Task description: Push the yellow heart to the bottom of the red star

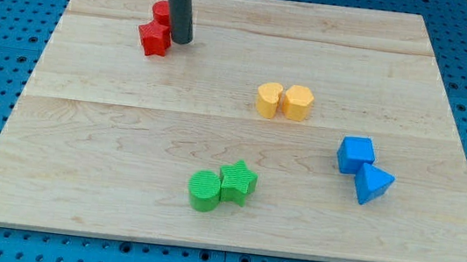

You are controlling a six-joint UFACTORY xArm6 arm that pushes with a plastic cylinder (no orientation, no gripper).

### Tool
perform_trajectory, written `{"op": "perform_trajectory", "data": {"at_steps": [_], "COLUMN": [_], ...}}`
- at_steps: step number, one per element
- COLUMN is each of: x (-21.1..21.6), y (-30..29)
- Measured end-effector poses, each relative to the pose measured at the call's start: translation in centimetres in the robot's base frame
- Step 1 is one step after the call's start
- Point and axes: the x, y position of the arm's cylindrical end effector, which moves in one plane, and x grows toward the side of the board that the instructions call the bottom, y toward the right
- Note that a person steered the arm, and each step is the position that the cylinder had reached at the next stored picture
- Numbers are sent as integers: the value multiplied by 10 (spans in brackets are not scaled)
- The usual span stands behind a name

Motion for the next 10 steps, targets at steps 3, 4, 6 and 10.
{"op": "perform_trajectory", "data": {"at_steps": [3,4,6,10], "x": [50,50,37,71], "y": [49,49,118,241]}}
